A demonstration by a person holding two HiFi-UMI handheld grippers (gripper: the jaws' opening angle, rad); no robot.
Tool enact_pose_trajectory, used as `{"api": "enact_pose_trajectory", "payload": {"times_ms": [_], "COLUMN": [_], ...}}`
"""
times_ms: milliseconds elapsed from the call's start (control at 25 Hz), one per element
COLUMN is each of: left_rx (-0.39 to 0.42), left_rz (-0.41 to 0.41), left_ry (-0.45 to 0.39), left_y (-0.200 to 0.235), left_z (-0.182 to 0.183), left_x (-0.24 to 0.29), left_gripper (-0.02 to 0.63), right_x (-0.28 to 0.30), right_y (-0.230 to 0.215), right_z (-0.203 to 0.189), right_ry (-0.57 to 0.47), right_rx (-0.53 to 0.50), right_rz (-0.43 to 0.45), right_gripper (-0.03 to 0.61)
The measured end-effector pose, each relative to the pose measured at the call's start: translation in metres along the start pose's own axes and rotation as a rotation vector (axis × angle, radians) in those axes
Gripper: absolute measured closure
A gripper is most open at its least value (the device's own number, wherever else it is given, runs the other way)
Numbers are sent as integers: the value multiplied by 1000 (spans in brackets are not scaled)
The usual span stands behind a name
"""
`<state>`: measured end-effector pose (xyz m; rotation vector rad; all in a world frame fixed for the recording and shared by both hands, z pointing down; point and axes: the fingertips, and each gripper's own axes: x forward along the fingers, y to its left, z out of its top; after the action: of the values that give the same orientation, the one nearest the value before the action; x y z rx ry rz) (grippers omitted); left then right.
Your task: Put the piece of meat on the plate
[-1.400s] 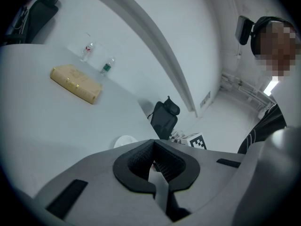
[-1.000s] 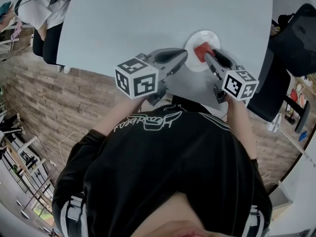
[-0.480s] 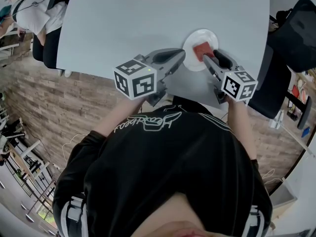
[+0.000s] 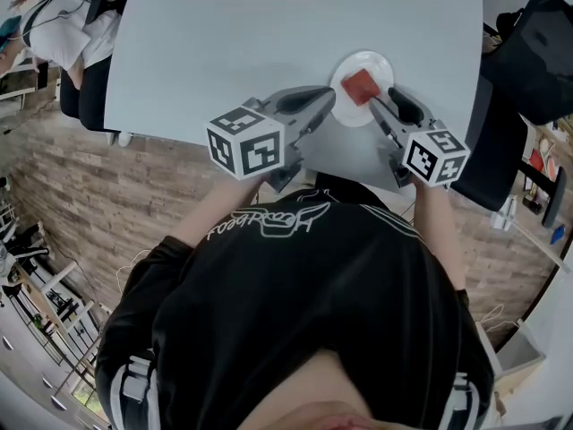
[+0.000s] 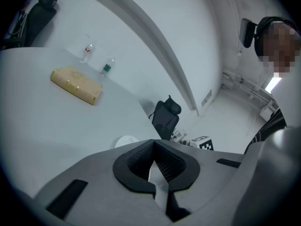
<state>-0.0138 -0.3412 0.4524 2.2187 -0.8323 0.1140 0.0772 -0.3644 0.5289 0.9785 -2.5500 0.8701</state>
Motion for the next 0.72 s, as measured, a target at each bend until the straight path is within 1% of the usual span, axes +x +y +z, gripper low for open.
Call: {"api": "enact_pose_trajectory", "payload": {"times_ms": [240,440,600,720], "left_rx": [37,62,94,121], "left_rz": [-6,-28,-51,-72], "left_ry": [-13,-20,-30,-45], "left_y": [-10,-25,-43,-59], "left_z": [2,2,-1,-1], "left_x": [-12,-28,-46,-62], "left_gripper": [606,606,607,606], "right_x": [-14,-32,-54,-72], "right_y": [18,46,75,102], "right_z": [10,26,35,45], "right_ry": [-51,-132,-199,-246], "right_rx": [-31,-35,-69,-110], "right_rz": [-2,16,22,24], "right_gripper": [397,405,483,516]}}
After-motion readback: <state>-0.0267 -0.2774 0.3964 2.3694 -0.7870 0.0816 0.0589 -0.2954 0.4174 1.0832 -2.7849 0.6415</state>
